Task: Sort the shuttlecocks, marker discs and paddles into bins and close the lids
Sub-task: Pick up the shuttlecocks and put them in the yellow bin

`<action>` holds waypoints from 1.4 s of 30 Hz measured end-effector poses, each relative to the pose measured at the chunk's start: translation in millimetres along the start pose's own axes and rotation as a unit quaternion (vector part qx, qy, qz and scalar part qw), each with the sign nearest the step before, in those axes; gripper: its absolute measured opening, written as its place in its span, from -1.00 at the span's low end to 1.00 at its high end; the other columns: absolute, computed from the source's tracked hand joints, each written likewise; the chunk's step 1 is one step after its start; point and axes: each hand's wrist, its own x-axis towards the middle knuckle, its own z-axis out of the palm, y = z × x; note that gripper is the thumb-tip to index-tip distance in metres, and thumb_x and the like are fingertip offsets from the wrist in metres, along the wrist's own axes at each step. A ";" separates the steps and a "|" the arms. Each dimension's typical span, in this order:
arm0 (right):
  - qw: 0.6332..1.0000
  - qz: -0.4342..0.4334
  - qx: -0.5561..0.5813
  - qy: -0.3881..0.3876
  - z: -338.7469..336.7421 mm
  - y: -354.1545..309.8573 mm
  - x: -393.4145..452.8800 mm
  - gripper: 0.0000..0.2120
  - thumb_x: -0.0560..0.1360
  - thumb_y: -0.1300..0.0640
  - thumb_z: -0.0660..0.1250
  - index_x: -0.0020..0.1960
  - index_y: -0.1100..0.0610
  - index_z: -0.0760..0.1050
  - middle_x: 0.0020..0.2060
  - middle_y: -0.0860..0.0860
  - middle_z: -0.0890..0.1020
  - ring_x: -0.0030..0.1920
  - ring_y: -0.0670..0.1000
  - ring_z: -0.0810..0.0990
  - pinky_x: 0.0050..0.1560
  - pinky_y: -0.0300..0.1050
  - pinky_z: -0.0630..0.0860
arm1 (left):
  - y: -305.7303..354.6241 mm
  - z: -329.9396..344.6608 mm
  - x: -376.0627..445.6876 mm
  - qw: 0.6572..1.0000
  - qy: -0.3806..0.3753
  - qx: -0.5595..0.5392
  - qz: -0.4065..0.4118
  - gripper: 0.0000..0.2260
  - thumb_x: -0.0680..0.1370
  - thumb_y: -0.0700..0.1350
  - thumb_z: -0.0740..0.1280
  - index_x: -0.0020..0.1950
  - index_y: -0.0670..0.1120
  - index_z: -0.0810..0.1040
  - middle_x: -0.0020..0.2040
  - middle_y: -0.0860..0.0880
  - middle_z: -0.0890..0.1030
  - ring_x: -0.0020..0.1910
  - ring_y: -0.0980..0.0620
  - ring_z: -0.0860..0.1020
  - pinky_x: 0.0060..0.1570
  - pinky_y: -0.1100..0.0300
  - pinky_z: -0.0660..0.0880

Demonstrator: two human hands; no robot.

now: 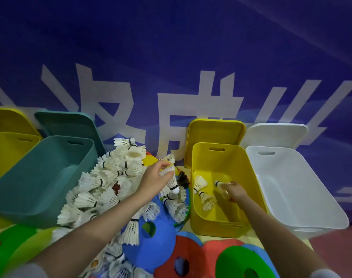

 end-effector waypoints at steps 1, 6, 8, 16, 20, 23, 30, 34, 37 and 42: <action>1.000 -0.008 -0.025 -0.006 1.2 3.0 4.8 -0.48 0.51 0.07 0.35 0.35 0.35 0.36 0.15 0.29 0.54 0.04 0.20 0.54 0.02 -0.01 0.47 | 3.1 5.0 -3.1 1.000 0.009 -0.014 -0.004 -0.77 0.52 -0.04 0.36 0.17 -0.02 0.53 0.10 0.07 0.55 0.11 0.14 0.48 0.02 0.26 0.38; 0.988 -0.058 -0.140 -0.011 13.6 18.7 15.0 -0.45 0.51 0.06 0.37 0.42 0.17 0.29 0.28 0.24 0.48 0.22 0.24 0.50 0.01 -0.11 0.41 | 8.9 21.9 -16.2 0.996 0.047 -0.052 -0.046 -0.73 0.55 -0.02 0.34 0.24 0.00 0.50 0.12 0.07 0.51 0.10 0.15 0.46 0.03 0.29 0.38; 0.986 -0.080 -0.142 -0.017 21.0 20.8 22.2 -0.48 0.51 0.05 0.36 0.39 0.17 0.30 0.25 0.25 0.47 0.18 0.24 0.52 -0.02 -0.10 0.40 | 6.9 25.7 -25.1 0.994 0.065 -0.074 -0.056 -0.74 0.55 -0.01 0.34 0.23 0.05 0.49 0.11 0.09 0.51 0.06 0.22 0.47 -0.04 0.38 0.39; 0.982 -0.078 -0.154 -0.075 37.3 37.1 44.0 -0.53 0.51 -0.09 0.29 0.32 0.13 0.35 0.14 0.13 0.55 0.11 0.16 0.55 -0.01 -0.13 0.44 | -21.4 36.2 -69.1 0.979 0.129 -0.124 -0.095 -0.75 0.58 -0.06 0.30 0.26 0.07 0.47 0.13 0.21 0.49 0.07 0.42 0.43 -0.06 0.52 0.39; 0.971 -0.044 -0.219 -0.088 31.5 34.5 54.4 -0.36 0.52 -0.17 0.21 0.46 0.16 0.21 0.31 0.20 0.46 0.27 0.23 0.47 0.25 0.09 0.45 | -15.7 43.2 -62.7 0.979 0.112 -0.139 -0.101 -0.79 0.57 -0.03 0.31 0.21 0.10 0.49 0.10 0.13 0.52 0.09 0.24 0.49 -0.08 0.38 0.45; 0.949 -0.126 -0.284 -0.047 8.7 5.9 43.4 -0.40 0.57 -0.11 0.20 0.49 0.18 0.18 0.38 0.23 0.37 0.35 0.25 0.38 0.27 0.06 0.38 | 5.4 54.1 -39.9 0.979 0.090 -0.161 -0.081 -0.83 0.57 -0.07 0.31 0.10 0.18 0.48 0.04 0.06 0.55 -0.01 0.16 0.56 -0.18 0.33 0.51; 0.913 -0.236 -0.249 0.221 -87.5 7.4 12.6 -0.56 0.57 0.00 0.21 0.39 0.15 0.36 0.29 0.14 0.49 0.28 0.20 0.43 0.19 0.10 0.41 | 54.7 100.0 16.9 0.995 -0.042 -0.089 -0.002 -0.80 0.55 0.00 0.33 0.17 0.10 0.48 0.08 0.07 0.54 0.07 0.22 0.50 -0.15 0.42 0.43; 0.963 -0.186 -0.176 0.089 -95.2 42.2 8.9 -0.52 0.65 0.02 0.02 0.54 0.06 0.08 0.41 0.08 0.40 0.32 0.16 0.44 0.26 0.03 0.38 | 55.9 136.6 31.1 0.991 -0.133 -0.010 0.001 -0.74 0.56 0.03 0.31 0.23 0.02 0.49 0.11 0.02 0.51 0.10 0.10 0.49 -0.04 0.25 0.48; 0.961 -0.222 -0.139 0.088 -89.9 54.4 8.0 -0.57 0.66 0.04 0.01 0.53 0.00 0.14 0.33 0.07 0.49 0.25 0.15 0.51 0.18 -0.04 0.41 | 37.1 163.8 37.7 0.979 -0.188 0.076 -0.014 -0.67 0.57 0.06 0.28 0.31 0.00 0.43 0.20 -0.03 0.50 0.13 0.04 0.48 0.02 0.16 0.46; 0.952 -0.247 -0.136 0.119 -84.5 61.6 18.0 -0.60 0.64 0.09 0.08 0.47 -0.02 0.27 0.25 0.07 0.56 0.18 0.14 0.55 0.14 -0.01 0.46 | 5.9 207.3 43.6 0.931 -0.298 0.206 -0.043 -0.56 0.59 0.03 0.24 0.44 -0.05 0.30 0.38 -0.10 0.42 0.31 -0.08 0.43 0.16 0.13 0.41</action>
